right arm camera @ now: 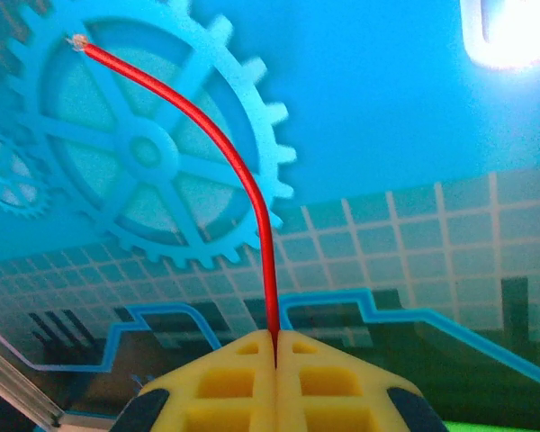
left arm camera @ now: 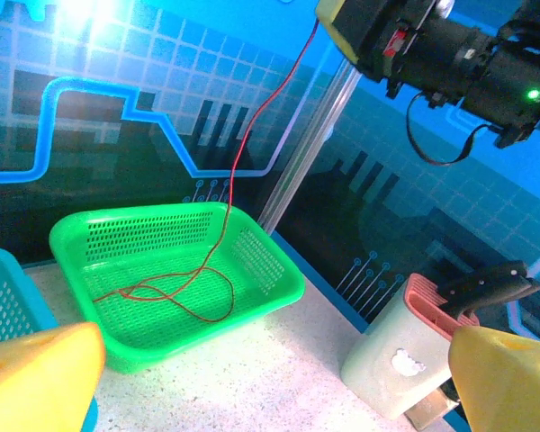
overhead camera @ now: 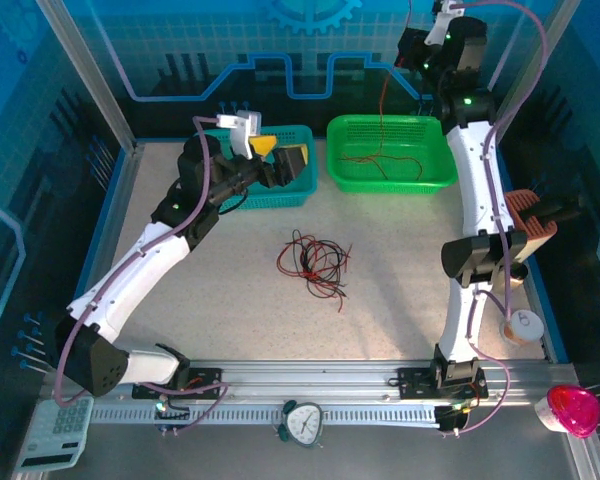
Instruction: Untangle the cables
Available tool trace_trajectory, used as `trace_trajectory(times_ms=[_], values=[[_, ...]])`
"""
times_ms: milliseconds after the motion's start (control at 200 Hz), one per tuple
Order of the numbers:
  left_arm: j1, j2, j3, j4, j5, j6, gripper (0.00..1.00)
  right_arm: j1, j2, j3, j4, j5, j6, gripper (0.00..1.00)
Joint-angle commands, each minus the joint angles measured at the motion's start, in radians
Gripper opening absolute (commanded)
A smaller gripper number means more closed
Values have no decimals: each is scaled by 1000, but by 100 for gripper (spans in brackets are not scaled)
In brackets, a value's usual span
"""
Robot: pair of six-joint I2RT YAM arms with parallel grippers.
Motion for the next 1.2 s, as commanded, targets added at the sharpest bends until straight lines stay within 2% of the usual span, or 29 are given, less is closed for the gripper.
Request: trace_trajectory(times_ms=[0, 180, 700, 1105, 1140, 1195], values=[[11, -15, -16, 18, 9, -17, 99, -10, 55, -58, 13, 35, -29, 0], [14, -13, -27, 27, 24, -39, 99, -3, 144, -150, -56, 33, -17, 0], [12, -57, -74, 26, 32, -101, 99, -11, 408, -102, -441, -33, -29, 0], [10, -76, -88, 15, 30, -121, 99, -49, 355, -216, -472, -10, -8, 1], [9, -77, -88, 11, 30, -119, 99, -49, 346, -224, -467, -20, -5, 3], [9, -77, -87, 4, 29, -117, 99, -50, 328, -243, -447, -41, -5, 13]])
